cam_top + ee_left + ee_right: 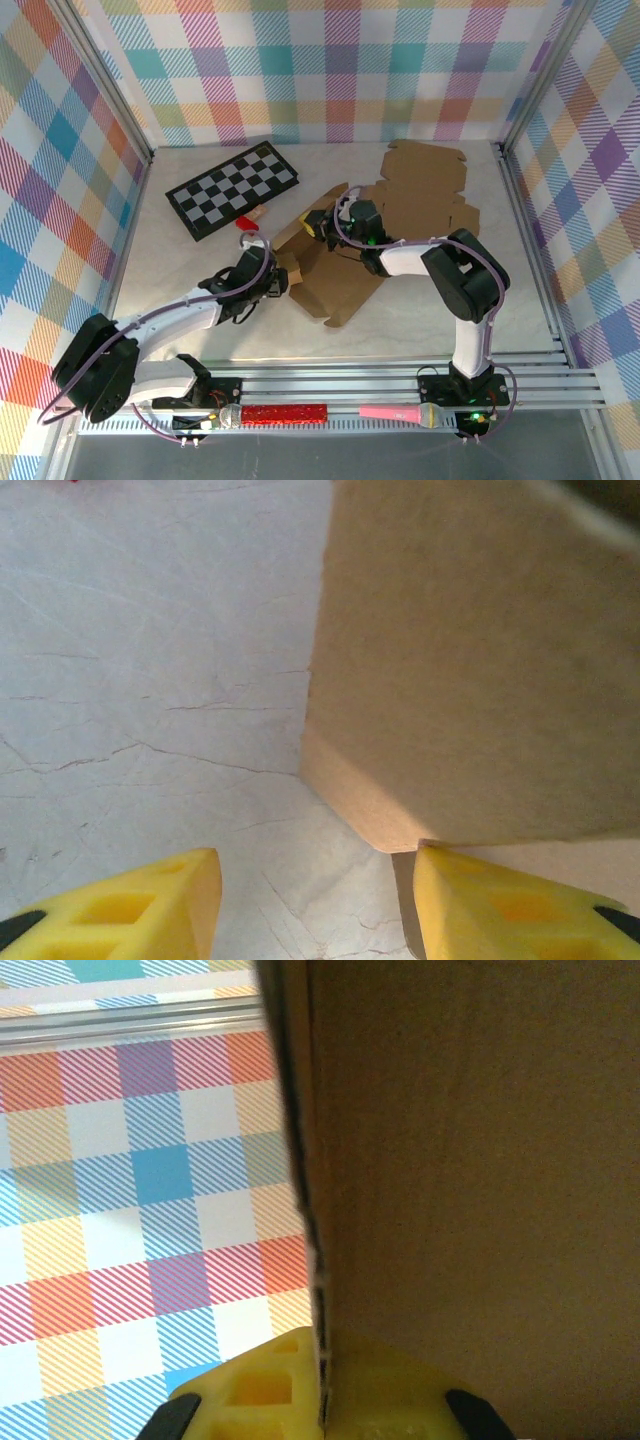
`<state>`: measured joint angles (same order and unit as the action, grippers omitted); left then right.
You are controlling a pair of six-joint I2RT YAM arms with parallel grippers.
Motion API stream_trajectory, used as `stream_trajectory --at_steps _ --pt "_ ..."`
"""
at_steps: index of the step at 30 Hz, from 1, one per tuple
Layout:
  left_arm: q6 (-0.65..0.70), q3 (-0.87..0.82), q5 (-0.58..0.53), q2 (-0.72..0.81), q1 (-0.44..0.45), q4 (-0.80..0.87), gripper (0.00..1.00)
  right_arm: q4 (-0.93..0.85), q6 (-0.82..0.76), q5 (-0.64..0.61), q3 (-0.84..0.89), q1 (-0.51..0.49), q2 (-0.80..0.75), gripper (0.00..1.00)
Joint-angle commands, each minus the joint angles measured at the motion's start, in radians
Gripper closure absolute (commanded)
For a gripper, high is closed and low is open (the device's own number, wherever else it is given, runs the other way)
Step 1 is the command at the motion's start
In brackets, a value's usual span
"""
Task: Fold the paper box
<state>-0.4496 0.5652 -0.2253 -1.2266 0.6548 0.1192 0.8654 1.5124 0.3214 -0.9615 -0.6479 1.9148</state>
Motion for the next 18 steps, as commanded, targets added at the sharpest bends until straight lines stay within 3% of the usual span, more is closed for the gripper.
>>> stream_trajectory --at_steps 1,6,18 --pt "-0.054 -0.002 -0.11 -0.02 0.026 -0.053 0.47 0.093 0.035 -0.025 0.037 -0.002 0.032 1.0" --pt "-0.07 0.007 -0.161 -0.042 0.035 -0.053 0.48 0.121 0.047 -0.033 0.047 -0.016 0.047 1.0" --pt "-0.124 0.027 -0.133 -0.088 0.045 -0.129 0.42 0.125 0.049 -0.051 0.065 -0.028 0.059 1.0"
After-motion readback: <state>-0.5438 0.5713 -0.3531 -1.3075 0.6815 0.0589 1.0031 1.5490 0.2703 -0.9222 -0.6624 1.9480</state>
